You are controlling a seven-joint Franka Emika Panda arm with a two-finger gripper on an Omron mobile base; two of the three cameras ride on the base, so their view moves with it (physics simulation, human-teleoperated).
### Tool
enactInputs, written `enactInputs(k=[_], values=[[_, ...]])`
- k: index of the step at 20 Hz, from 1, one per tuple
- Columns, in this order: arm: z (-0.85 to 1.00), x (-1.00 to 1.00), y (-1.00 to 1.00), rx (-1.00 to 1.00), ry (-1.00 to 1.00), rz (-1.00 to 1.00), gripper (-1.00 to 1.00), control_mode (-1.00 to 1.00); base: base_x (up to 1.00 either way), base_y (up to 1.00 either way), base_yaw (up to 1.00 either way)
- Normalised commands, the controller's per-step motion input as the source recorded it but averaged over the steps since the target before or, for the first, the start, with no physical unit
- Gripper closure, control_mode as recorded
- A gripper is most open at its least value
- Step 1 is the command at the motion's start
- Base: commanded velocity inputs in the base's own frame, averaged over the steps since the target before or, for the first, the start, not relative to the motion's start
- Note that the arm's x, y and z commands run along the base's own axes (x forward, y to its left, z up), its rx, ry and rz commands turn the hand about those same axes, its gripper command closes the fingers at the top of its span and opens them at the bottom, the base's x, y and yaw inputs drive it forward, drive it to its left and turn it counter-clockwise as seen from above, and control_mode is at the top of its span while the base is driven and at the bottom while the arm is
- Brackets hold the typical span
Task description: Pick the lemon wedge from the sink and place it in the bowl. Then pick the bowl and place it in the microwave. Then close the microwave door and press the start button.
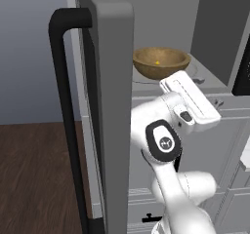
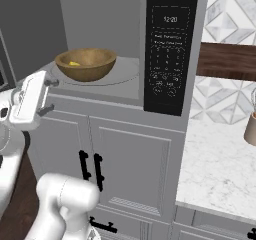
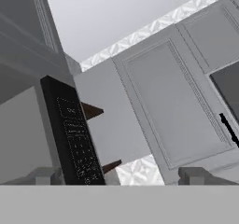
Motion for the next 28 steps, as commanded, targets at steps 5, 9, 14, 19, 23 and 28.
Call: enactInputs(k=[5,9,14,19,23,28], values=[[-0.52,-0.29,-0.02,-0.36,-0.21,-0.14,-1.0,-1.0,0.0,0.0,0.0],[-0.51,-0.3,0.04,-0.28,-0.16,-0.04,-1.0,-1.0,0.0,0.0,0.0],[-0.49,-0.33,0.45,-0.19,-0.02,0.01,-1.0,-1.0,0.0,0.0,0.0],[-0.63,-0.24,0.55,-0.14,0.0,0.03,-1.0,-1.0,0.0,0.0,0.0],[-0.6,-0.05,0.62,-0.07,0.0,0.1,-1.0,-1.0,0.0,0.0,0.0],[-0.23,-0.03,0.76,-0.04,0.0,0.15,-1.0,-1.0,0.0,0.0,0.0]])
